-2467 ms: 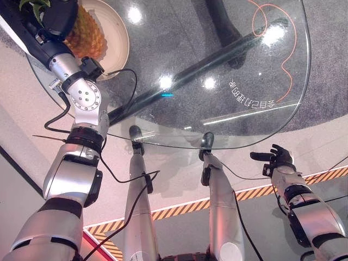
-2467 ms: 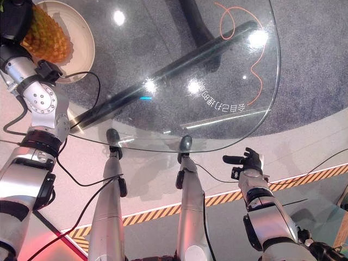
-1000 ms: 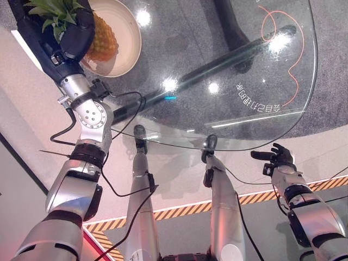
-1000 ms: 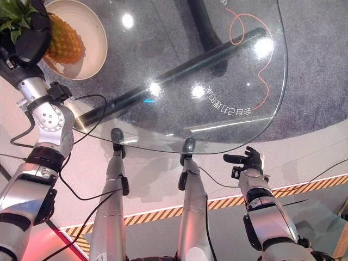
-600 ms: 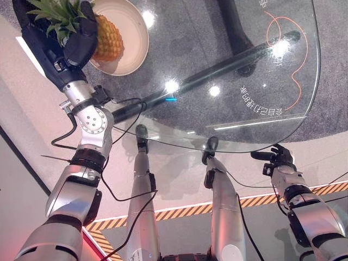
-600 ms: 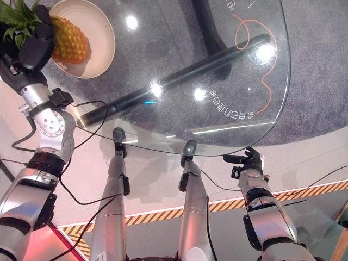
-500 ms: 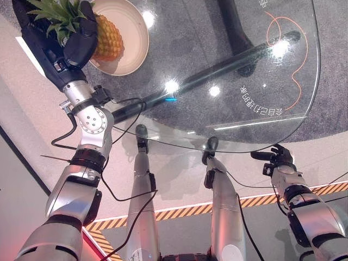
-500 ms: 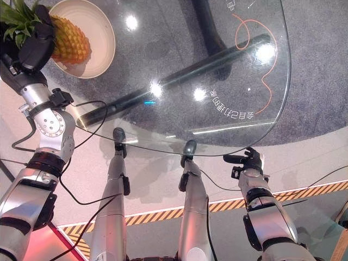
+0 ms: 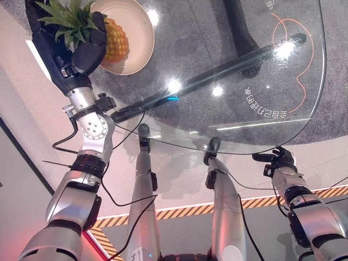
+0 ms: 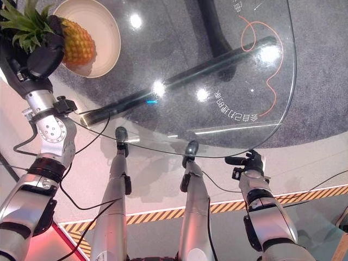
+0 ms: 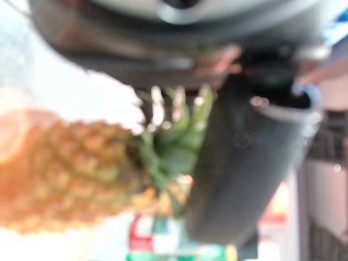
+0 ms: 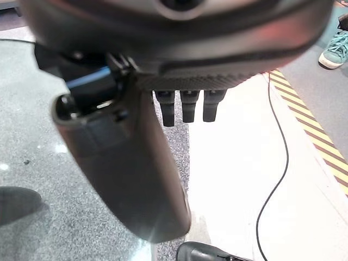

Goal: Pick up the fruit to the plate

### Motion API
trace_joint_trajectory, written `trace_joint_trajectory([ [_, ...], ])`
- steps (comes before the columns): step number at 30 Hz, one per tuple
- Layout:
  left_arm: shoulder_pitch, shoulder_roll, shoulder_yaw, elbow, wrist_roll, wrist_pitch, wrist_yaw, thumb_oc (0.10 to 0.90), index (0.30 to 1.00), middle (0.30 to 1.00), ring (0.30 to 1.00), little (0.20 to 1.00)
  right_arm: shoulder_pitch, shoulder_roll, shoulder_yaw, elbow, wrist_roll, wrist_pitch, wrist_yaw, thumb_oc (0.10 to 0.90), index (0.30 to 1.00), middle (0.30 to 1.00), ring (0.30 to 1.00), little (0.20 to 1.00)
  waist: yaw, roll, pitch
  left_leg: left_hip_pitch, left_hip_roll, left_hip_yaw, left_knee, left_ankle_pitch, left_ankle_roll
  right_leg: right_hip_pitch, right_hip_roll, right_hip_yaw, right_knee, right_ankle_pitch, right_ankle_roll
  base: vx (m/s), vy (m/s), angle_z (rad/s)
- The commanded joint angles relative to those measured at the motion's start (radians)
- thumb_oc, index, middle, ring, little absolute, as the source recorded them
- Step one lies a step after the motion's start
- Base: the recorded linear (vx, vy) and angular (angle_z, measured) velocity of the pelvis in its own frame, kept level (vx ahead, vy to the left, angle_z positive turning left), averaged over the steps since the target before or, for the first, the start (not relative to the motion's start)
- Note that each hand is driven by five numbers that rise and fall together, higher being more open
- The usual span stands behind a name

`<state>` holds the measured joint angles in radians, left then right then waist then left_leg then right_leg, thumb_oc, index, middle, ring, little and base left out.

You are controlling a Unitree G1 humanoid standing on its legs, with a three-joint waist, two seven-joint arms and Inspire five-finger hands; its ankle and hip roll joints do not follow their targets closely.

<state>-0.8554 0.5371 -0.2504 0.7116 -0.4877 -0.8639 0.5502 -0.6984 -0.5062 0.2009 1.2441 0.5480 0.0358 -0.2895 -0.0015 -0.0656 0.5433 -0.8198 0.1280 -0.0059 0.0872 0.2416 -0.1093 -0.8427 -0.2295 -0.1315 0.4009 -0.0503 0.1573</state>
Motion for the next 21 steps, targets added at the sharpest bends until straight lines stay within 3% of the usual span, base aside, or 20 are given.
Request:
trace_joint_trajectory([
  [1, -0.015, 0.000, 0.078, -0.018, 0.017, -0.068, 0.001, 0.800, 0.900, 0.900, 0.900, 0.900, 0.053, -0.057, -0.035, 0.035, -0.024, 0.002, -0.049, 0.800, 0.900, 0.900, 0.900, 0.900, 0.012, 0.007, -0.023, -0.003, 0.023, -0.031, 0.159, -0.199, -0.016, 0.053, -0.016, -0.015, -0.163, 0.137, 0.028, 0.00, 0.000, 0.00],
  [21, 0.058, -0.014, 0.090, -0.040, 0.027, -0.067, -0.012, 0.800, 0.900, 0.900, 0.900, 0.900, 0.064, -0.067, -0.049, 0.033, -0.034, -0.002, -0.048, 0.800, 0.900, 0.900, 0.900, 0.900, 0.024, 0.020, -0.023, -0.010, 0.021, -0.033, 0.162, -0.197, -0.015, 0.045, -0.025, -0.024, -0.155, 0.136, 0.029, 0.00, 0.001, 0.01],
])
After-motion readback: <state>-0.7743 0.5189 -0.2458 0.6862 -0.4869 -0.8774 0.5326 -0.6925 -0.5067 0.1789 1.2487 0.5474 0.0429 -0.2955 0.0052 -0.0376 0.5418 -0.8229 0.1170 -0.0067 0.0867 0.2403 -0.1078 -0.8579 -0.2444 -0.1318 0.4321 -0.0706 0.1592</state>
